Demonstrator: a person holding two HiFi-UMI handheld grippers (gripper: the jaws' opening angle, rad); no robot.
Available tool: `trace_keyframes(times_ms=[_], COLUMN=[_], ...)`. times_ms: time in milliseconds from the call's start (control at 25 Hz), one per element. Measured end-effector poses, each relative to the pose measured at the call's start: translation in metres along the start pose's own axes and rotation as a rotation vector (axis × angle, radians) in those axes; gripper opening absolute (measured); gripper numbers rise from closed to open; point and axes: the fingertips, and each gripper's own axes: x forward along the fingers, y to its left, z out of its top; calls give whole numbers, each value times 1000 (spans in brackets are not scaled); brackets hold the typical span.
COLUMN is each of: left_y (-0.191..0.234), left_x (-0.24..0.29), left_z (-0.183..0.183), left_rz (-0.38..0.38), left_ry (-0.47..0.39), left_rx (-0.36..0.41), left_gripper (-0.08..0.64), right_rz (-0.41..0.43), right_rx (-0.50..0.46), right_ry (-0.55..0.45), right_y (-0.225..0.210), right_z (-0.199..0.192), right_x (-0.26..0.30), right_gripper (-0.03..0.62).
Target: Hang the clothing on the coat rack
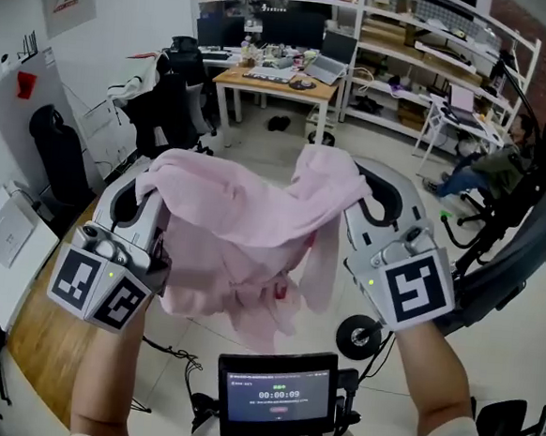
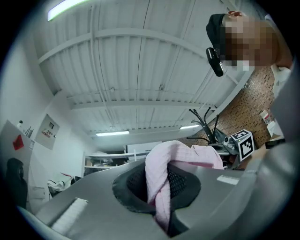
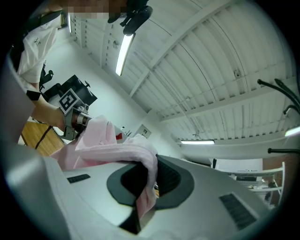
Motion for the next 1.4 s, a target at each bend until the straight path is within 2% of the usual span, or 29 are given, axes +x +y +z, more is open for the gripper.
trace_keyframes(times_ms=[240,520,720,920,1400], left_y=[-33,-87,-115,-155,-172], left_x=[37,89,126,176,221], left_z=[-15,-22,-34,-30,-52], left_rz=[-99,-267,-369,-491,-733], left_ry=[3,-17,-40,-51,-101], left_rx=[-50,-84,-129,-168,-230], left_gripper=[20,20,20,20,20], right_rz=[-100,-247,-354,-452,-673], right_rx=[-18,-61,-70,-86,-171], right_ry=[36,99,170,250,345], right_y=[-40,-90,-123,-167,-173], right_z=[-4,-18,-37,-37,-42], right_x=[-32,-83,-113,-143,-160], right_gripper=[12,12,12,12,12])
